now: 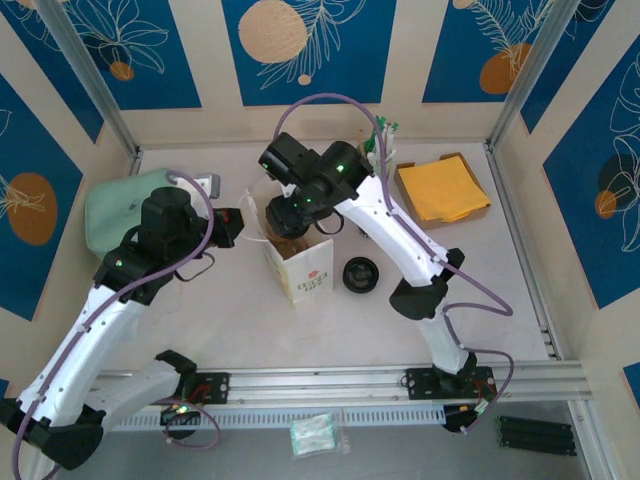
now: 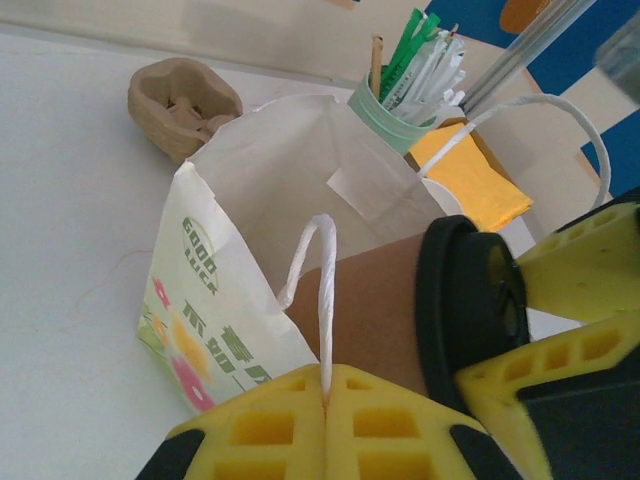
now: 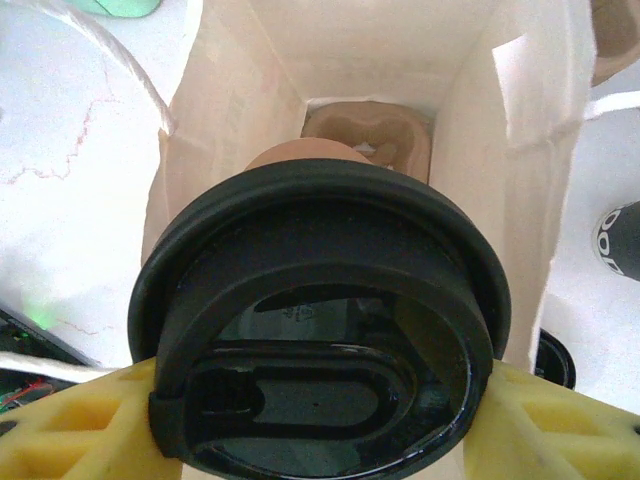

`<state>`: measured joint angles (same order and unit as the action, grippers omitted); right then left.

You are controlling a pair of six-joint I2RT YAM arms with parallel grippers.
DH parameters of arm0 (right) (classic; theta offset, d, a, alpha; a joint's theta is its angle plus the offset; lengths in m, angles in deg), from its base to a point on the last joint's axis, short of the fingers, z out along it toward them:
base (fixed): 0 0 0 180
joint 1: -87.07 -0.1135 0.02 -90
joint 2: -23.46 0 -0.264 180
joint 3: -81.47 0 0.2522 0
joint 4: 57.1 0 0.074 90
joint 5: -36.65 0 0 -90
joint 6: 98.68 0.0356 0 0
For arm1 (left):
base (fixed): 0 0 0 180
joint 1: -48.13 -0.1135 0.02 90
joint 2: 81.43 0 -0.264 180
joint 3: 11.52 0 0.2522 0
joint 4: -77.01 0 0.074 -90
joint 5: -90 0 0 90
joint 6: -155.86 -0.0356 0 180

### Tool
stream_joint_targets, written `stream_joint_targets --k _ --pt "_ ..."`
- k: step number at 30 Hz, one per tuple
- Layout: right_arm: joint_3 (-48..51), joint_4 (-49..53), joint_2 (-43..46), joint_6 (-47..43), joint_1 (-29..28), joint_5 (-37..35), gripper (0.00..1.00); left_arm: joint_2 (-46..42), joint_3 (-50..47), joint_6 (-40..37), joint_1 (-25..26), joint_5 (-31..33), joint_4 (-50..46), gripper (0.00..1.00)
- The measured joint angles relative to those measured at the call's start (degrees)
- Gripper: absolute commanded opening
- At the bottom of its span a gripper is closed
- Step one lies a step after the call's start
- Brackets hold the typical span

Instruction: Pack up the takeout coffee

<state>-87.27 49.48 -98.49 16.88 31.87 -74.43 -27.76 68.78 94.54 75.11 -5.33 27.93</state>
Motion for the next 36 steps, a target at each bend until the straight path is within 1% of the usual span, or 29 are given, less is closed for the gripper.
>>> stream_joint_targets --k 9,24,36 --pt "-0.2 0.0 -1.8 -0.3 -0.3 -0.5 0.61 -0.4 -0.9 1.0 0.0 -1.3 0.6 0.00" --pt "0.0 0.0 -4.6 -1.6 -0.3 -0.8 0.61 -2.9 -1.6 1.5 0.0 -1.3 0.3 0.00" --pt "4.4 0.0 -4.6 -2.3 -0.3 -0.8 0.61 -3.8 -2.5 2.4 0.0 -1.3 0.1 0.00"
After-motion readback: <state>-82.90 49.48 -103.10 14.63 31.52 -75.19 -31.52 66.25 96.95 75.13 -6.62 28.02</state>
